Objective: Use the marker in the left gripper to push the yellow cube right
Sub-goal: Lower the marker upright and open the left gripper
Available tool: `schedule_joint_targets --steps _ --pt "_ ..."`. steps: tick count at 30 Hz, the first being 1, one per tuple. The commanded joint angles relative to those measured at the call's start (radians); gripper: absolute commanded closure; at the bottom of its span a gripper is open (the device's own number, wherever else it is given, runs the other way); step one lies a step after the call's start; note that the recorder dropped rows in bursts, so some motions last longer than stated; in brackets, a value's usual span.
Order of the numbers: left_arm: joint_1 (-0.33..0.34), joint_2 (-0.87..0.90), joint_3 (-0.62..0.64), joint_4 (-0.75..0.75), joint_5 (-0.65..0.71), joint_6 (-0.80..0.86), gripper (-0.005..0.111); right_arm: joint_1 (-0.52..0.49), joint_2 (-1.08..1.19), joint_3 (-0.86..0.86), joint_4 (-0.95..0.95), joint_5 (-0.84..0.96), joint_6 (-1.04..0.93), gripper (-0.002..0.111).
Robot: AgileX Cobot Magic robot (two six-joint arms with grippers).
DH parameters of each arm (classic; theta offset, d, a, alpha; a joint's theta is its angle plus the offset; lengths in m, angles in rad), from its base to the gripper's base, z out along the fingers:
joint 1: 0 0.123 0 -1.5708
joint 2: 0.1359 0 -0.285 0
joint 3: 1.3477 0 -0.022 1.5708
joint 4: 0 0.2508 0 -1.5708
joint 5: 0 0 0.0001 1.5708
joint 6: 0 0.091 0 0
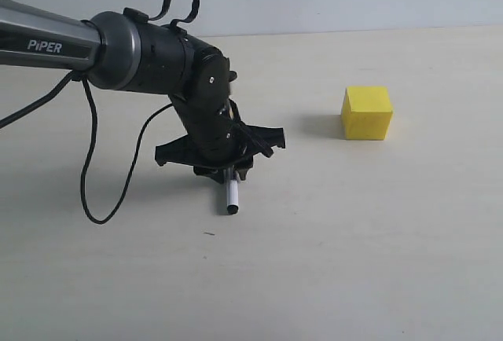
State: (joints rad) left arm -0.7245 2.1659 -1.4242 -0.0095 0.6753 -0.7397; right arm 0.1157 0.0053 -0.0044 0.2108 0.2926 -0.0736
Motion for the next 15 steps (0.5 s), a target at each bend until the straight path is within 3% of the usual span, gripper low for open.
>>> schedule_joint_targets --steps 1,15 --pt "0.004 -0.031 0.003 -0.002 0.036 0.008 0.071 0.001 -0.005 0.004 -0.001 -0.007 -0.004 0.108" --pt "0.004 -0.262 0.003 -0.002 0.070 0.090 0.072 0.001 -0.005 0.004 -0.001 -0.007 -0.004 0.108"
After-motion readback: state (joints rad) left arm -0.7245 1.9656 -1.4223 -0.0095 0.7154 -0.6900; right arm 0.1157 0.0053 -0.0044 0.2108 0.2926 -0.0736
